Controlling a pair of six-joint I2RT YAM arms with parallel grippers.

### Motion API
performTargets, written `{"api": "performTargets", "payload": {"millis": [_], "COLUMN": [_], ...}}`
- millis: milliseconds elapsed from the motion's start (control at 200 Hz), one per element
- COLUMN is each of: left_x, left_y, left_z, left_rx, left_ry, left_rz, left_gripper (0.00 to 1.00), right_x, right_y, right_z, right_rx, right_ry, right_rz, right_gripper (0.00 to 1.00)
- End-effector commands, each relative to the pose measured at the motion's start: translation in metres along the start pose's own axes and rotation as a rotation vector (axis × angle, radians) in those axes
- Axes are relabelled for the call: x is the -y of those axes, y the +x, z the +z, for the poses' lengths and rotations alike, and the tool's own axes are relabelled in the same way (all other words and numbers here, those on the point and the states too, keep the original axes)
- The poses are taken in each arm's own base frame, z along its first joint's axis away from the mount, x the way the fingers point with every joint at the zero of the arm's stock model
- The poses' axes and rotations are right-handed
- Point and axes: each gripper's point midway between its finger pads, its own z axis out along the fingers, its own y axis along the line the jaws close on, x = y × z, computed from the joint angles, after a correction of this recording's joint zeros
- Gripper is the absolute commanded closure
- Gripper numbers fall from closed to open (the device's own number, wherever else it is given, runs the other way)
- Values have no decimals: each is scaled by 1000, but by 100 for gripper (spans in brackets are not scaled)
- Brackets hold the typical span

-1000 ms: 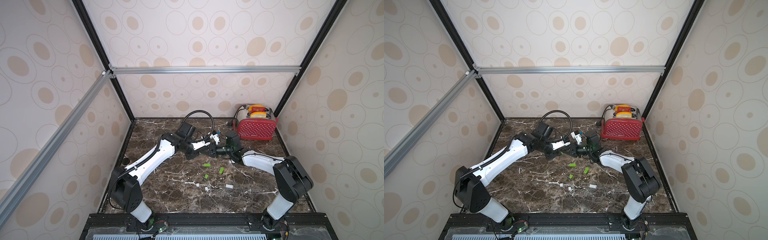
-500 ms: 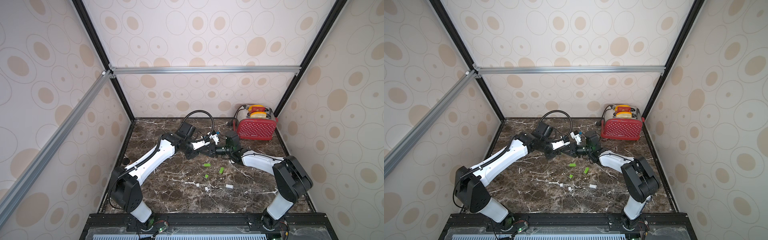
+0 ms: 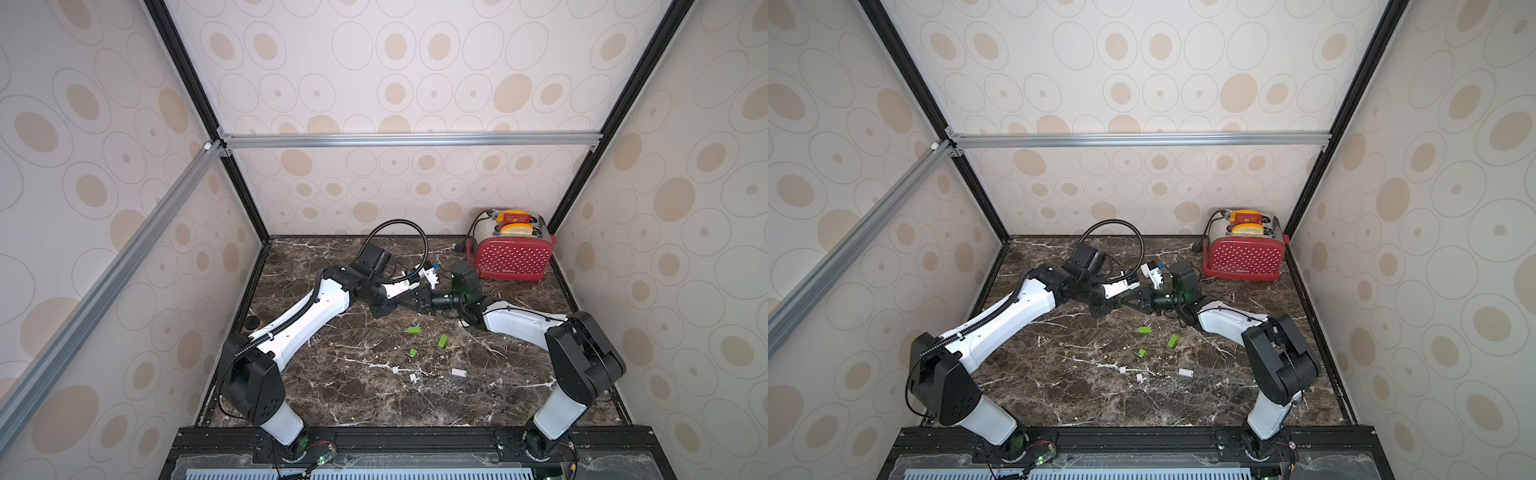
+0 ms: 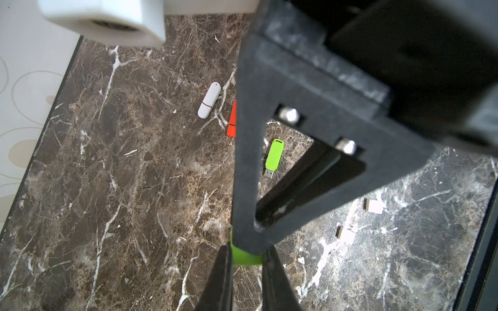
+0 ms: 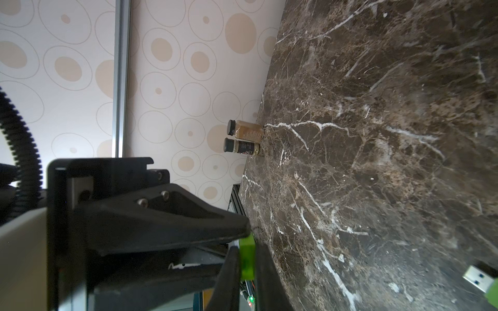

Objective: Close the usb drive cover
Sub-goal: Pick up the cover from the center of the board.

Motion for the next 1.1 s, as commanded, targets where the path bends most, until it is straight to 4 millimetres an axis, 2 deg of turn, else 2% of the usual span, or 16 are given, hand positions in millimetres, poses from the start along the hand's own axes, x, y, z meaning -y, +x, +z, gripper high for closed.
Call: {"api": "performTargets", "payload": {"millis": [0, 210, 346, 676, 791, 921, 1097], "left_x": [-3, 2, 4, 2, 2, 2, 1], "left_y": [-16, -15, -14, -15, -13, -3, 9], "left_z": [-5, -4, -4, -5, -6, -14, -35], "left_rx": [36, 38, 39, 41, 36, 27, 121], "left_ry": [0, 23, 29, 24, 16, 3, 126], "left_rz": [10, 13, 13, 12, 1, -40, -253], "left_gripper": [93, 93, 93, 92, 79, 62, 48], "right_x": [-9, -12, -13, -15, -14, -12, -15], "right_y": [2, 0, 1, 3, 2, -6, -24], "right_z": [1, 4, 7, 9, 7, -8, -31], "right_rx": [-11, -11, -20, -26, -19, 27, 109], "right_ry": [-33, -35, -38, -46, -43, -34, -37], "right_rz": [-29, -30, -30, -39, -45, -57, -80], "right_gripper": [88, 82, 82, 96, 96, 97, 96]}}
